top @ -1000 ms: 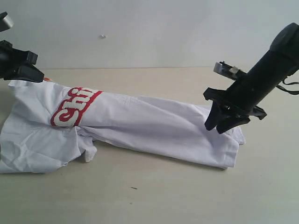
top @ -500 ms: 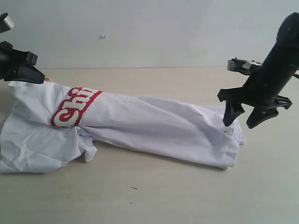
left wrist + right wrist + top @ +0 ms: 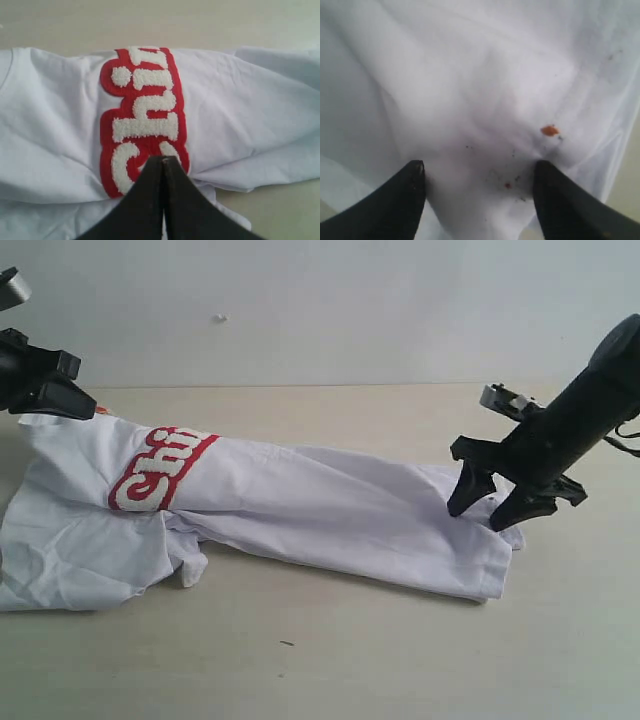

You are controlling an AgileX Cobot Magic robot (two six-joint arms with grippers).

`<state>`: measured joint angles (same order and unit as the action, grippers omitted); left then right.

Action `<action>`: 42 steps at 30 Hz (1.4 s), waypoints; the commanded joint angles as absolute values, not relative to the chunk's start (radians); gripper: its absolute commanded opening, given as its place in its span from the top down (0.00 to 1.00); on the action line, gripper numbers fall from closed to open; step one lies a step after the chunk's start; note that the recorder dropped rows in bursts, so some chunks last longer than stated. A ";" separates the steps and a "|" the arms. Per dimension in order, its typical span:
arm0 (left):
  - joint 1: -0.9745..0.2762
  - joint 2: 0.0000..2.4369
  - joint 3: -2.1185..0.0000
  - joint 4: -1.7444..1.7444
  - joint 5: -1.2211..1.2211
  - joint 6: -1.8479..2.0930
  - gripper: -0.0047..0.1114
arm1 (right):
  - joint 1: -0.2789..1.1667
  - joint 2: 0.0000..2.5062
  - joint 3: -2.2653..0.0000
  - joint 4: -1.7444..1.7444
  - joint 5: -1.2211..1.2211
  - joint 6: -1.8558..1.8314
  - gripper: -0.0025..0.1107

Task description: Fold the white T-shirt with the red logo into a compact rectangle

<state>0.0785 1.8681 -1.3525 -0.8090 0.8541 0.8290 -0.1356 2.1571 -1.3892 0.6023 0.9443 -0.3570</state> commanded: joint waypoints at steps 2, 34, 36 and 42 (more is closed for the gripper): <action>0.082 1.859 -1.346 -0.820 0.836 0.833 0.96 | -0.140 2.153 -1.459 0.613 1.003 -0.373 0.44; 0.082 1.859 -1.346 -0.812 0.823 0.833 0.96 | -0.142 2.167 -1.477 0.777 1.078 -0.503 0.88; 0.082 1.859 -1.346 -0.812 0.827 0.833 0.96 | -0.142 2.137 -1.483 0.768 1.085 -0.503 0.95; 0.082 1.859 -1.346 -0.812 0.827 0.833 0.96 | -0.144 2.035 -1.483 0.690 1.047 -0.472 0.98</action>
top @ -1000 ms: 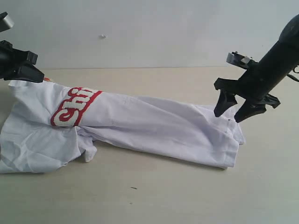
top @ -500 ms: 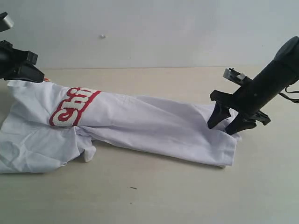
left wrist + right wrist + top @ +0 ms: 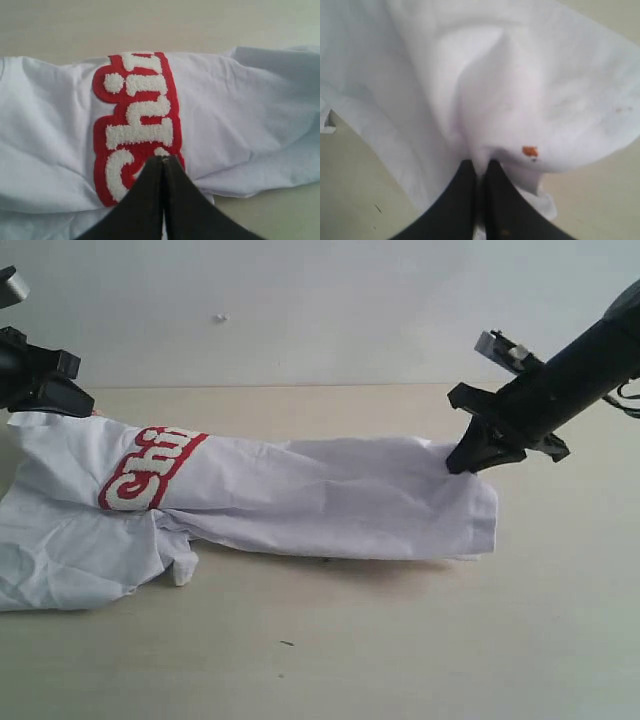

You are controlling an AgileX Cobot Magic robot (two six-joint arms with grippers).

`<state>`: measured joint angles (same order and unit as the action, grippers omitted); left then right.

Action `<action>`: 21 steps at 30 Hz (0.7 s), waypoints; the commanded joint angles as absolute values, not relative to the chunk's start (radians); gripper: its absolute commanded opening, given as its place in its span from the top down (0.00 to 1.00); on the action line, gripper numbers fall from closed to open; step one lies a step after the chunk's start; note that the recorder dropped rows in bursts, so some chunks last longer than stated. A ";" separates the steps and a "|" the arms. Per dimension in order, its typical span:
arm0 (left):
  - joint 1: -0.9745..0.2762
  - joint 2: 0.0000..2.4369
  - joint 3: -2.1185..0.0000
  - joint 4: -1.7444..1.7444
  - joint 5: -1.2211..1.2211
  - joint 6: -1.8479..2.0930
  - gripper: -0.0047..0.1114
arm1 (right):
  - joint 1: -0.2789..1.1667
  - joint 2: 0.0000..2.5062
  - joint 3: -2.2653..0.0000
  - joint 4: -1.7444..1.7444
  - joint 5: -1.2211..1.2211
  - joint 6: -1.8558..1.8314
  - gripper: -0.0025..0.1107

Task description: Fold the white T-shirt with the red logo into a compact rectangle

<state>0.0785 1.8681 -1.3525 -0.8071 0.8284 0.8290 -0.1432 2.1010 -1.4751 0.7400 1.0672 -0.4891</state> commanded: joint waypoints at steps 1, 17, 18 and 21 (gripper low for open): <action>0.082 1.859 -1.346 -0.812 0.827 0.833 0.96 | -0.146 2.021 -1.483 0.687 1.045 -0.465 0.98; 0.082 1.859 -1.346 -0.812 0.840 0.833 0.96 | -0.153 1.971 -1.485 0.580 1.000 -0.428 0.59; 0.082 1.859 -1.346 -0.812 0.840 0.833 0.96 | -0.153 1.971 -1.485 0.544 0.989 -0.412 0.58; 0.082 1.859 -1.346 -0.812 0.840 0.833 0.96 | -0.153 1.971 -1.485 0.424 0.967 -0.367 0.54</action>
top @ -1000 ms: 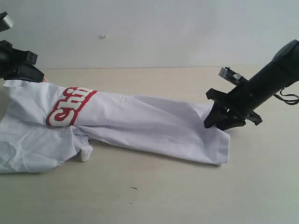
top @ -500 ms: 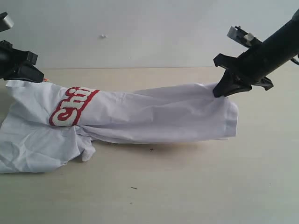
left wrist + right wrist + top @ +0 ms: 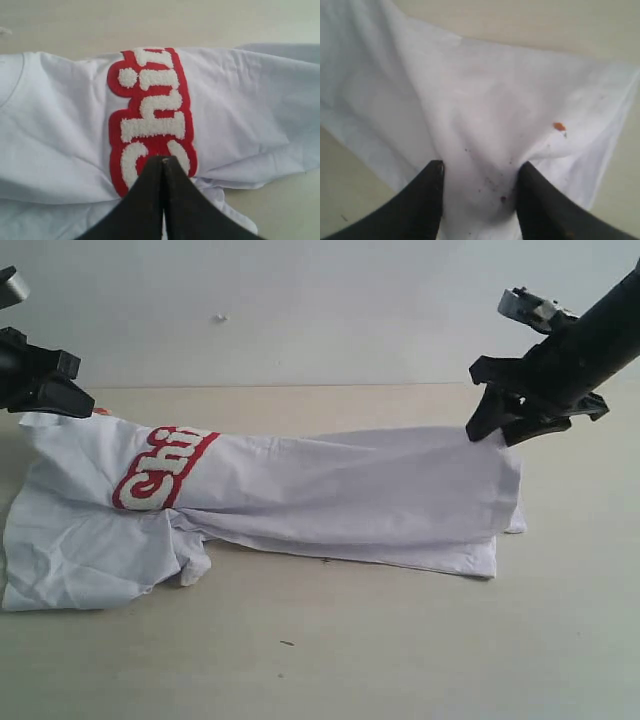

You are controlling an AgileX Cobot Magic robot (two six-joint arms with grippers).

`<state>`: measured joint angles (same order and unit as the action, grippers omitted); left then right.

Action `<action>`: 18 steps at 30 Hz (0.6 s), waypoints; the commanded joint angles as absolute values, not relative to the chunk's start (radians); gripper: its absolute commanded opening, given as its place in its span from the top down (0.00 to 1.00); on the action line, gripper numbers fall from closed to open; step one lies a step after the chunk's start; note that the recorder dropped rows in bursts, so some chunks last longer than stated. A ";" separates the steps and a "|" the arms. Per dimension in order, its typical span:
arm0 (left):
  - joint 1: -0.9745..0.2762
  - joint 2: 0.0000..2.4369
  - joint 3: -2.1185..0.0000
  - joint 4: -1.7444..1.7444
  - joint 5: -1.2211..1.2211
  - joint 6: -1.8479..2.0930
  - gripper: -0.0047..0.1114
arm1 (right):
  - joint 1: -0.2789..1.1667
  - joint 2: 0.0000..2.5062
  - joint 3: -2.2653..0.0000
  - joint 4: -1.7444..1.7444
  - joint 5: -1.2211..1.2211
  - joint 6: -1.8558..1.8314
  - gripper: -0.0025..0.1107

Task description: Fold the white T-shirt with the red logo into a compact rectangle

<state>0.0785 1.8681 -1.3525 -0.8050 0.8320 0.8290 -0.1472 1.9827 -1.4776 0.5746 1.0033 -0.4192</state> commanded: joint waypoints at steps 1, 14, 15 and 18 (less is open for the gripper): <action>0.082 1.859 -1.346 -0.812 0.840 0.833 0.96 | -0.151 1.971 -1.485 0.389 0.962 -0.352 0.53; 0.082 1.859 -1.346 -0.812 0.836 0.833 0.96 | -0.151 1.986 -1.485 0.534 0.890 -0.418 0.43; 0.082 1.859 -1.346 -0.812 0.836 0.833 0.96 | -0.151 1.988 -1.485 0.531 0.904 -0.418 0.39; 0.082 1.859 -1.346 -0.812 0.834 0.833 0.96 | -0.151 1.988 -1.485 0.306 0.969 -0.303 0.36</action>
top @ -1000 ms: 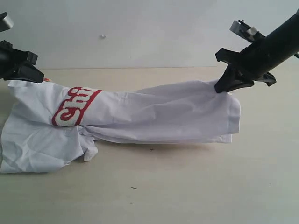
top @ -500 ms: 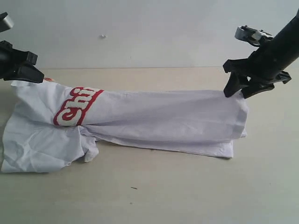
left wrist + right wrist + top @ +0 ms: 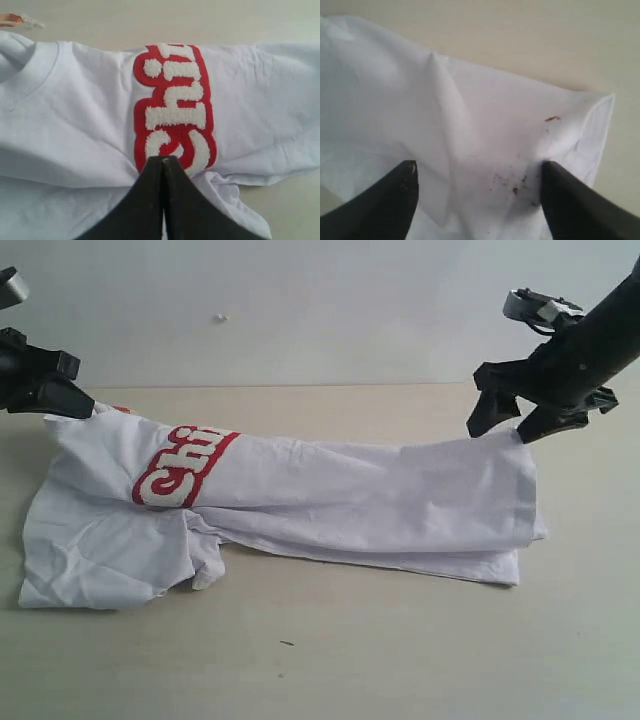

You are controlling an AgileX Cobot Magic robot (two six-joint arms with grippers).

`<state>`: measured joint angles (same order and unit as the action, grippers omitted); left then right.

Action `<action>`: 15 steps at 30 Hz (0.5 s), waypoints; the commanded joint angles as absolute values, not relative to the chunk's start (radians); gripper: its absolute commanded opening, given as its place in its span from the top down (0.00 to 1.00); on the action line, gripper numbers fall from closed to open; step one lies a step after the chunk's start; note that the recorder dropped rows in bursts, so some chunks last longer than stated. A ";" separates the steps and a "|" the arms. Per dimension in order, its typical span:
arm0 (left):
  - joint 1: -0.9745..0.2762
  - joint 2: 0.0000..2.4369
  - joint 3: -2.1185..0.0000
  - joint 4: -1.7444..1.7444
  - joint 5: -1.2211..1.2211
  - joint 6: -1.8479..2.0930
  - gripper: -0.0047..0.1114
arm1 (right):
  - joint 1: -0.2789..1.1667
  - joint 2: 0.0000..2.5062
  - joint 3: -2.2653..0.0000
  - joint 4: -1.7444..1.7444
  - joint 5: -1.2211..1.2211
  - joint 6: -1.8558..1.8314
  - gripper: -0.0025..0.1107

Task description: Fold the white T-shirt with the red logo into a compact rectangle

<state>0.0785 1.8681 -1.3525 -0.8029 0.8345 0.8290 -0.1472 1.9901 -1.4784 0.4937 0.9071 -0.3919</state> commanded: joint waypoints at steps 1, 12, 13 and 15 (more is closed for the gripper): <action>0.082 1.859 -1.346 -0.812 0.834 0.833 0.96 | -0.151 1.986 -1.485 0.245 0.969 -0.256 0.36; 0.082 1.861 -1.346 -0.811 0.840 0.833 0.96 | -0.138 1.935 -1.483 0.369 0.937 -0.203 0.44; 0.079 1.863 -1.346 -0.798 0.859 0.835 0.96 | -0.108 1.967 -1.483 0.389 0.961 -0.251 0.52; 0.075 1.882 -1.346 -0.800 0.918 0.896 0.96 | -0.071 2.019 -1.483 0.381 0.978 -0.291 0.71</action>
<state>0.0785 1.8681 -1.3525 -0.7952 0.8624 0.8453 -0.1038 1.9717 -1.4802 0.3634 0.9579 -0.2348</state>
